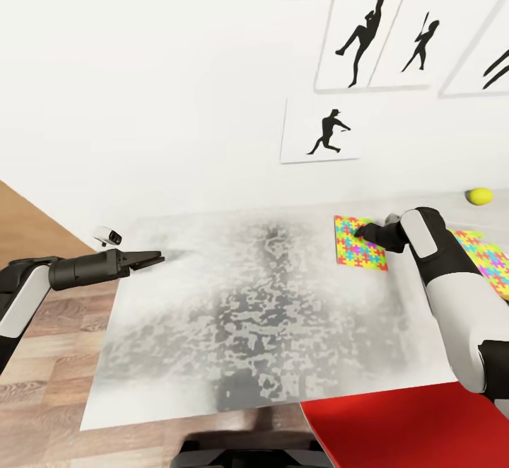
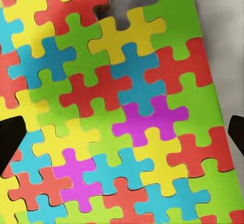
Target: Put all the toys in the child's room - the three board games (two on the bed and one on the table), the two jigsaw puzzles on the table, and the tennis ball on the table - inside the toy box on the table in the child's room.
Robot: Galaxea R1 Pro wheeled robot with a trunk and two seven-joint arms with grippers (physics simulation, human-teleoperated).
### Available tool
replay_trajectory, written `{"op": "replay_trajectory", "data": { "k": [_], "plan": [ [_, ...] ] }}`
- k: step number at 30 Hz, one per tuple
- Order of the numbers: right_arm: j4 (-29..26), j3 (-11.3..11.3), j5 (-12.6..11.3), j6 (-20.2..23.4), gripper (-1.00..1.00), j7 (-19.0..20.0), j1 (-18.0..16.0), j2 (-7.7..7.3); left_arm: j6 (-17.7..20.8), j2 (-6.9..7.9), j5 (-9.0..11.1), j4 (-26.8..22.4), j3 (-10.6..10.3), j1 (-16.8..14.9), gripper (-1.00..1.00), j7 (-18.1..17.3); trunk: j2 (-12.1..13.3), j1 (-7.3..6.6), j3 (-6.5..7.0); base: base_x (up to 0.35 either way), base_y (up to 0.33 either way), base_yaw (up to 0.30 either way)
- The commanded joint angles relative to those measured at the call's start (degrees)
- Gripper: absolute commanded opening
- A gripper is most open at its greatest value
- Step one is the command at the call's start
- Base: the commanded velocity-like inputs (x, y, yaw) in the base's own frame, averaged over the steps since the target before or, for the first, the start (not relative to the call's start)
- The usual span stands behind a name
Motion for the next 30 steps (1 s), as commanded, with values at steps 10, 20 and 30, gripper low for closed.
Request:
{"op": "replay_trajectory", "data": {
  "k": [10, 20, 30],
  "plan": [
    [0.0, 0.0, -0.6, 0.1, 1.00, -0.5, 0.0, 0.15, 0.3, -0.03, 0.1, 0.0, -0.1, 0.0, 1.00, -0.1, -0.1, 0.04, -0.08, 0.011, 0.044, 0.000],
    [0.0, 0.0, -0.6, 0.1, 1.00, -0.5, 0.0, 0.50, 0.2, 0.00, 0.1, 0.0, -0.1, 0.0, 1.00, -0.1, -0.1, 0.04, -0.08, 0.000, 0.116, 0.000],
    [-0.1, 0.1, -0.5, 0.1, 1.00, -0.6, 0.0, 0.52, 0.3, 0.05, 0.1, 0.0, -0.1, 0.0, 1.00, -0.1, -0.1, 0.04, -0.08, -0.013, 0.025, 0.000]
  ]
}}
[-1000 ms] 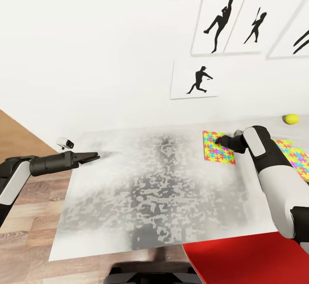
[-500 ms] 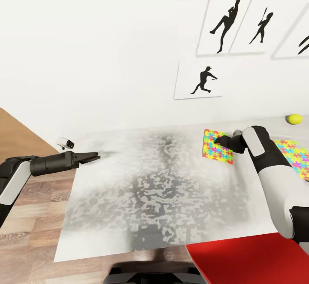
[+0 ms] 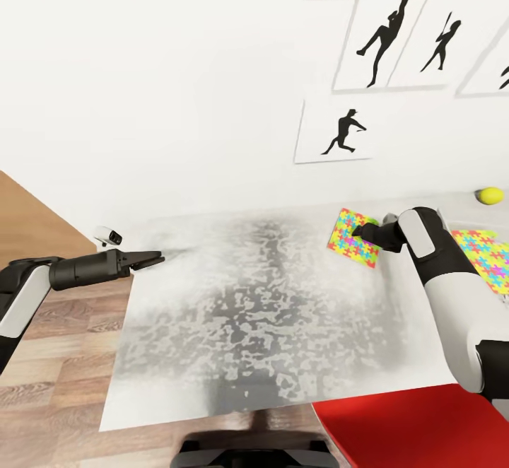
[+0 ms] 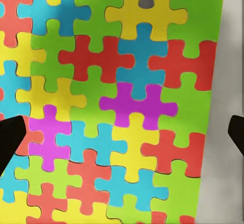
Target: Put all the toys in the child's room - the three board games (two on the bed and one on the table), the two jigsaw puzzles on the table, and the tennis ball on the table - inside the toy box on the table in the child's room.
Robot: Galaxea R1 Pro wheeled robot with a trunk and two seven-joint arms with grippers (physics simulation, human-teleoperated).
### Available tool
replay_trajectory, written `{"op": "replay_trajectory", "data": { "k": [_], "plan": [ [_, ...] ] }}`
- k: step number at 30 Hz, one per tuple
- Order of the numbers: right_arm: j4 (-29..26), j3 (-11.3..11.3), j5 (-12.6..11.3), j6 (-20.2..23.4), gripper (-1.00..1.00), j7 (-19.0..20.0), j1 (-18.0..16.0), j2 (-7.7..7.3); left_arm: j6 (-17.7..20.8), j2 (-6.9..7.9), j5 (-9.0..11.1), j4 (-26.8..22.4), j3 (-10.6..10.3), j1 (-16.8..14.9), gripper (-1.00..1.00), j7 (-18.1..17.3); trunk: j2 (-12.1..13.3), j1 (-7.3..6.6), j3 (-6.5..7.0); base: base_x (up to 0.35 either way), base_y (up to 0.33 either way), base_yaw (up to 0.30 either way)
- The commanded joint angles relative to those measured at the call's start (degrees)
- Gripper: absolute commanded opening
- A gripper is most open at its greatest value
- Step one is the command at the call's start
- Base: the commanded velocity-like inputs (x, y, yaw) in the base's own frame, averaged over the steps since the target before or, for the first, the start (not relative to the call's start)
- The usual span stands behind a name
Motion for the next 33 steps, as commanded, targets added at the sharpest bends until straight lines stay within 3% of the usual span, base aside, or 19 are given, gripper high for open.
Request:
{"op": "replay_trajectory", "data": {
  "k": [1, 12, 23, 33],
  "plan": [
    [-0.1, -0.1, -0.6, 0.1, 1.00, -0.5, 0.0, -0.04, 0.2, 0.05, 0.1, 0.0, -0.1, -0.1, 1.00, -0.1, -0.1, 0.03, -0.08, -0.012, 0.002, 0.000],
    [-0.4, -0.1, -0.6, 0.1, 1.00, -0.6, 0.0, -0.03, 0.2, 0.05, 0.1, 0.0, -0.1, -0.1, 1.00, -0.1, -0.1, 0.03, -0.01, -0.003, 0.000, 0.000],
    [-0.6, -0.1, -0.7, 0.1, 1.00, -0.7, -0.3, -0.40, 0.2, 0.05, 0.2, 0.0, -0.1, -0.1, 1.00, -0.1, -0.1, 0.03, 0.89, 0.000, 0.000, 0.000],
    [-0.2, 0.1, -0.5, -0.1, 1.00, -1.1, -3.9, 0.12, 0.2, -0.03, 0.2, 0.0, 0.0, -0.1, 1.00, -0.1, -0.1, 0.03, 1.68, 0.000, 0.000, 0.000]
  ]
}}
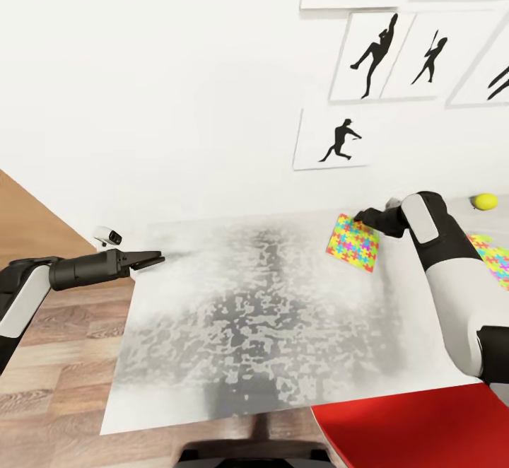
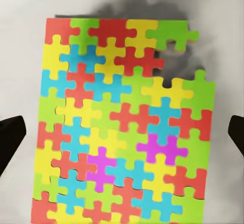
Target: Put all the toys in the child's room - the three board games (two on the bed and one on the table), the two jigsaw puzzles on the table, and the tennis ball on the table - inside the toy box on the table in the child's room.
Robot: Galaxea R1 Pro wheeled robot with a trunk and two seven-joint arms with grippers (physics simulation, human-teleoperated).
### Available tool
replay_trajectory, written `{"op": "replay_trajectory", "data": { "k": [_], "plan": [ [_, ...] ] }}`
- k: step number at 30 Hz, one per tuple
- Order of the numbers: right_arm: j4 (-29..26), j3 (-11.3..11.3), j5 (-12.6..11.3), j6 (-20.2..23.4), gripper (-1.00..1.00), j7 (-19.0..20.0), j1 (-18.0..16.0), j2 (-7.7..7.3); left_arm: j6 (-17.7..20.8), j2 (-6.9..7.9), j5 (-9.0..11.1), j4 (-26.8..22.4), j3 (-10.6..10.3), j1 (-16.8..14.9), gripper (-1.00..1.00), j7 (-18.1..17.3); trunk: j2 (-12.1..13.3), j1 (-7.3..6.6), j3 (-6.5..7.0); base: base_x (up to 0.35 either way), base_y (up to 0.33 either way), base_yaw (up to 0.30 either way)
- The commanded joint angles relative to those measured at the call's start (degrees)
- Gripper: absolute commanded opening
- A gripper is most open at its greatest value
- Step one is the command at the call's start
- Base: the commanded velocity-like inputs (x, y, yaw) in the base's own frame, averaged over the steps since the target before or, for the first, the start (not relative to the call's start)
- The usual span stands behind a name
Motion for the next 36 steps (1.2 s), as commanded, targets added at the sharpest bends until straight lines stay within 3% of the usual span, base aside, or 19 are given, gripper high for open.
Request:
{"op": "replay_trajectory", "data": {
  "k": [1, 30, 36],
  "plan": [
    [0.1, 0.1, -0.6, 0.1, 1.00, -0.5, -0.3, 0.04, 0.2, 0.04, 0.1, 0.0, -0.1, -0.1, 1.00, -0.1, -0.1, 0.03, -0.06, 0.000, 0.000, 0.000],
    [3.8, 0.5, -0.6, -3.5, 1.00, -0.6, -2.1, 0.00, 0.6, 0.18, 1.1, -1.1, -0.1, -0.1, 1.00, -2.0, -0.1, 0.03, 0.01, 0.000, 0.000, 0.000],
    [3.8, 0.5, -0.6, -3.5, 1.00, -0.6, -2.4, 0.01, 0.7, 0.21, 1.0, -1.1, -0.1, -0.1, 1.00, -5.2, -0.1, 0.03, 0.01, 0.000, 0.000, 0.000]
  ]
}}
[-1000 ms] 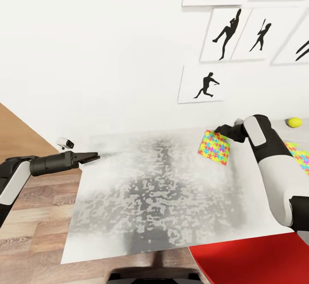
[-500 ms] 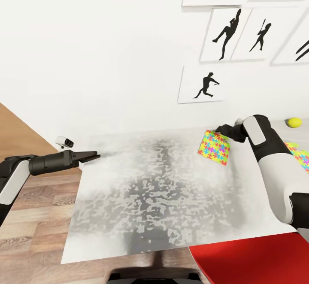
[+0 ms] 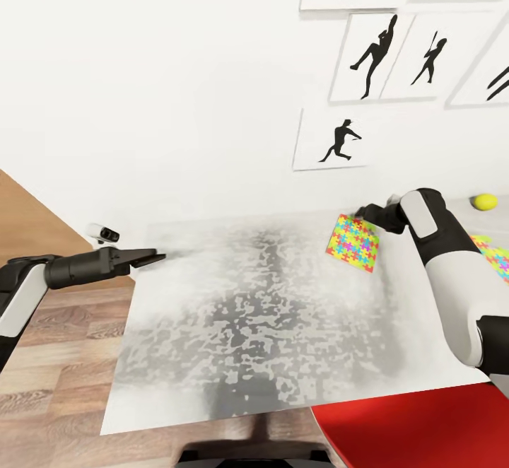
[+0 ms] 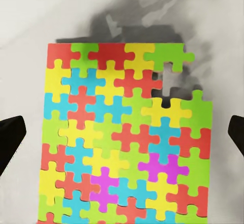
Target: Put all the toys in the child's room - the three board games (two on the bed and one on the table), the two jigsaw puzzles on the table, and the tennis ball on the table - inside the toy box on the table in the child's room.
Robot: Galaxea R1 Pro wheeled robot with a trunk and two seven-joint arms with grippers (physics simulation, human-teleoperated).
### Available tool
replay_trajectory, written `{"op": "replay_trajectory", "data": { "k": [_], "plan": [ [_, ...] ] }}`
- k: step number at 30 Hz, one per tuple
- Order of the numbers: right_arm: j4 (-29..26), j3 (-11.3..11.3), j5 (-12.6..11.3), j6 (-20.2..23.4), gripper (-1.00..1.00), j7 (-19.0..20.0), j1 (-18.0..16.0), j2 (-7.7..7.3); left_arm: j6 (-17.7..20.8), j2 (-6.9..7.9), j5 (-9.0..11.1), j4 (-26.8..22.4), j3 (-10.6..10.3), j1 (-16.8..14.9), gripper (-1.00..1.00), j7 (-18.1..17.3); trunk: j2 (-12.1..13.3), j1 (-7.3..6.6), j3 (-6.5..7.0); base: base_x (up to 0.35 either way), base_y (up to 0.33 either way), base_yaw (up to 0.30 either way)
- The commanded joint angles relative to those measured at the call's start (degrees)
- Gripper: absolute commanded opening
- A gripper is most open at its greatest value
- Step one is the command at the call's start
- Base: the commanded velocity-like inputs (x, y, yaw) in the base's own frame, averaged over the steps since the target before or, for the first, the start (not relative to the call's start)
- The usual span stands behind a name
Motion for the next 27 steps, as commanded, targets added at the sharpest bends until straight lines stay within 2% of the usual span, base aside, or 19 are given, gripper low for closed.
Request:
{"op": "replay_trajectory", "data": {
  "k": [1, 16, 27],
  "plan": [
    [-0.1, 0.0, -0.6, 0.1, 1.00, -0.5, -0.2, -0.01, 0.3, 0.05, 0.1, 0.0, -0.1, -0.1, 1.00, -0.8, -0.1, 0.03, -0.09, 0.000, 0.000, 0.000],
    [0.3, 0.0, -0.7, 0.2, 1.00, -0.5, -0.8, -0.33, 0.3, 0.13, 0.0, 0.0, -0.1, -0.1, 1.00, -2.0, -0.1, 0.03, -0.61, 0.000, 0.000, 0.000],
    [4.4, 0.0, -0.5, -1.0, 1.00, -0.5, -2.2, -0.34, 0.3, 0.13, 0.1, 0.0, -0.1, -0.1, 1.00, -2.1, -0.1, 0.03, -1.33, 0.000, 0.000, 0.000]
  ]
}}
